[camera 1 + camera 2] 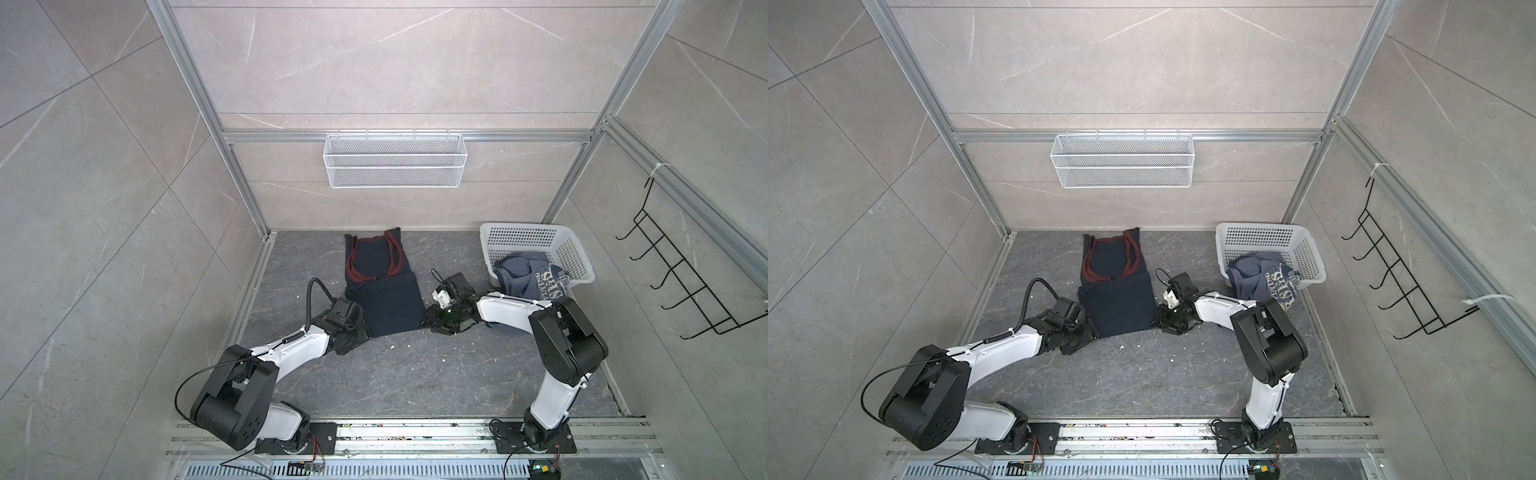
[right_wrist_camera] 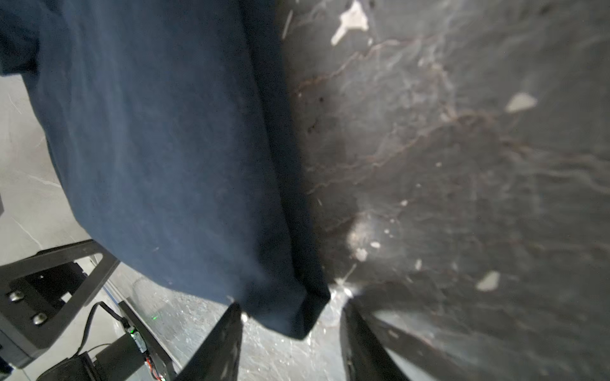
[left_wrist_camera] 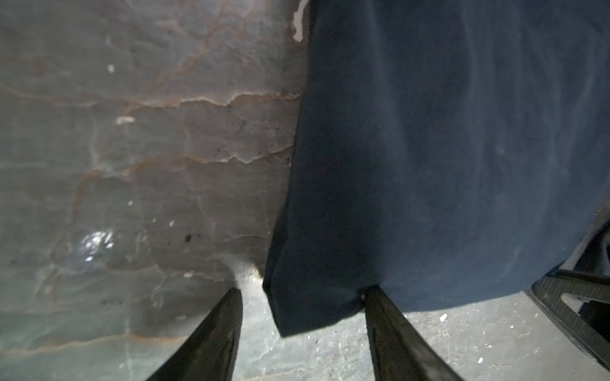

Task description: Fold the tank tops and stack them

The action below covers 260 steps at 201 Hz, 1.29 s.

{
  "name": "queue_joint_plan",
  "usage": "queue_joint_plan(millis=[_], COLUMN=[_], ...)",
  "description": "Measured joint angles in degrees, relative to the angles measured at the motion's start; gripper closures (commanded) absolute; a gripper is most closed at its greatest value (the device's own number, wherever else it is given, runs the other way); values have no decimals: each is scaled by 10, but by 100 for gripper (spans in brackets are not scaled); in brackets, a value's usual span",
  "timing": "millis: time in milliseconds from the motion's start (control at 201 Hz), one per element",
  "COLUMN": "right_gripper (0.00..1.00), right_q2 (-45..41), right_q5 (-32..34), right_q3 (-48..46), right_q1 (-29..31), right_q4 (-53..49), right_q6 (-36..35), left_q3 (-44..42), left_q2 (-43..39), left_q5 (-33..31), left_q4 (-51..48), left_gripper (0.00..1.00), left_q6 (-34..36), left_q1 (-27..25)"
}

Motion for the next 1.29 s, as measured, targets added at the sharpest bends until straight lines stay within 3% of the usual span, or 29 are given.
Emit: queue_joint_plan(millis=[174, 403, 602, 1095, 1294], right_gripper=[76, 99, 100, 100, 100], right_q2=[10, 14, 2, -214, -267], right_q5=[4, 15, 32, 58, 66], right_q3=[3, 3, 5, -33, 11], right_q1=[7, 12, 23, 74, 82], right_q4=[9, 10, -1, -101, -167], right_q6=[-1, 0, -3, 10, 15], left_q3=[-7, -12, -18, 5, 60], left_q2=[18, 27, -10, -264, -301], left_q5=[2, 3, -6, -24, 5], left_q4=[41, 63, 40, -177, -254], left_gripper=[60, 84, 100, 100, 100], left_q6=[-1, -1, 0, -22, -49], left_q1=[7, 9, 6, -52, -53])
